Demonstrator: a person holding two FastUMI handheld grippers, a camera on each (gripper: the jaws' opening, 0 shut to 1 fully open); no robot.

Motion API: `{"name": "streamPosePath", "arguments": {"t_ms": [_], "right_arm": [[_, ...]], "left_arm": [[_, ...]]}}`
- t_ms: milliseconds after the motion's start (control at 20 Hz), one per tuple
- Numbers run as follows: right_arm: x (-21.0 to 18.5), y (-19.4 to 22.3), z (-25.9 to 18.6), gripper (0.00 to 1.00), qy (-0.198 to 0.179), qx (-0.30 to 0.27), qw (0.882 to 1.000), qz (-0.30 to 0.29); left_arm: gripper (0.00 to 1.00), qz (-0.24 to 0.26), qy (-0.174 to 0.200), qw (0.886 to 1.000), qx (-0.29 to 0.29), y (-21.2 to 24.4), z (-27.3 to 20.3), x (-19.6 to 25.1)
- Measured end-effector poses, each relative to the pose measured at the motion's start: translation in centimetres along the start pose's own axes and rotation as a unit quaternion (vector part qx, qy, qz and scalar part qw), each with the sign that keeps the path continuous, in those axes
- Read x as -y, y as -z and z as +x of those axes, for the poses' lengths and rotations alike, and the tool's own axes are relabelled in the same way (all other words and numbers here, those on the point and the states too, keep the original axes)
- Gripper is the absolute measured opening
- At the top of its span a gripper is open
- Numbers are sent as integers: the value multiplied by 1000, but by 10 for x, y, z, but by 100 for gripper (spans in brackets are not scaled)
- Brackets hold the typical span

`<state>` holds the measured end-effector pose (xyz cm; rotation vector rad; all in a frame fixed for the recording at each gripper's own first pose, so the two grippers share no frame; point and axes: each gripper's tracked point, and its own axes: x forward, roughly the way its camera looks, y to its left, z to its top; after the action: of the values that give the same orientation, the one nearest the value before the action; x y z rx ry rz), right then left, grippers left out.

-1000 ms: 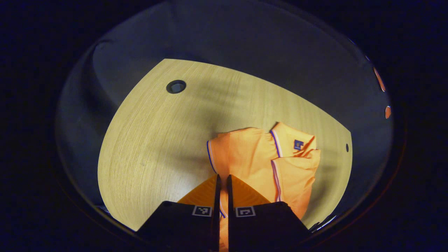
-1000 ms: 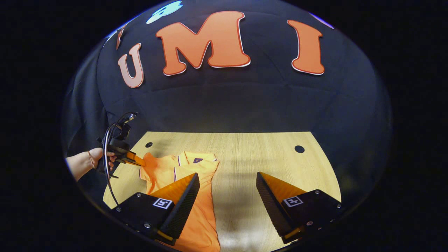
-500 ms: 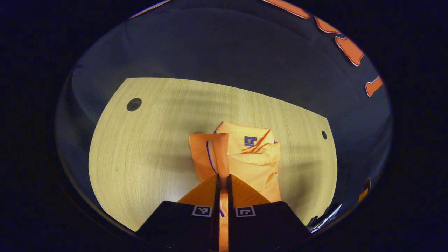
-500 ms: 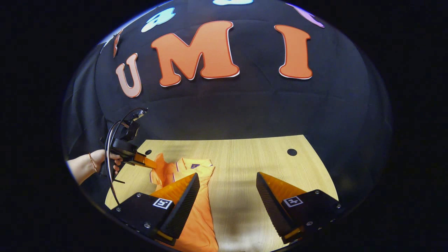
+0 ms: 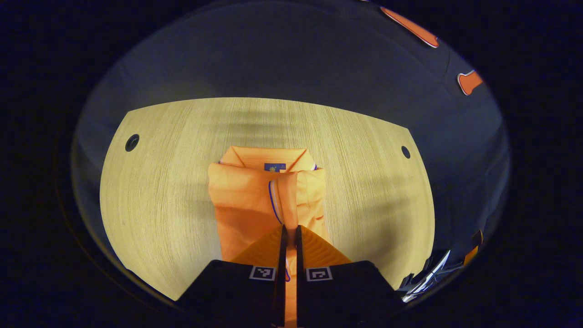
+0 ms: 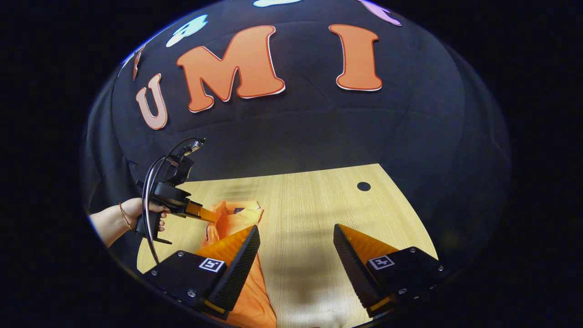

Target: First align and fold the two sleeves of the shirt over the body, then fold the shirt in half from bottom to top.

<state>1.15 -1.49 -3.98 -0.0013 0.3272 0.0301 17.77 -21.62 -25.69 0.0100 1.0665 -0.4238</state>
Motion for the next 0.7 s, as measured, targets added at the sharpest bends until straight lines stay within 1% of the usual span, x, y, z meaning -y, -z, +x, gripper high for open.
{"name": "streamPosePath", "arguments": {"t_ms": [50,100,150,200,300,400,450,650,700], "right_arm": [[2,1,0,99,1,-3,1000,1],[3,3,1,99,2,-5,1000,2],[4,4,2,99,3,-7,1000,3],[3,6,2,99,3,-9,1000,4],[3,8,0,99,2,-13,1000,3],[0,12,1,99,0,-17,1000,-1],[-3,13,3,99,-1,-20,1000,-3],[-22,21,4,99,-19,-34,999,-7],[-29,26,5,99,-25,-41,999,-11]], "left_arm": [[15,1,10,1000,1,0,5,9],[29,0,17,1000,0,1,4,18],[28,-1,24,1000,2,0,7,23],[34,-2,29,1000,1,3,7,27],[100,1,31,1000,1,3,3,29],[94,3,26,1000,10,3,-3,24],[98,4,22,1000,16,3,-8,20],[98,10,8,999,39,11,-38,-5],[100,13,2,999,41,19,-46,-14]]}}
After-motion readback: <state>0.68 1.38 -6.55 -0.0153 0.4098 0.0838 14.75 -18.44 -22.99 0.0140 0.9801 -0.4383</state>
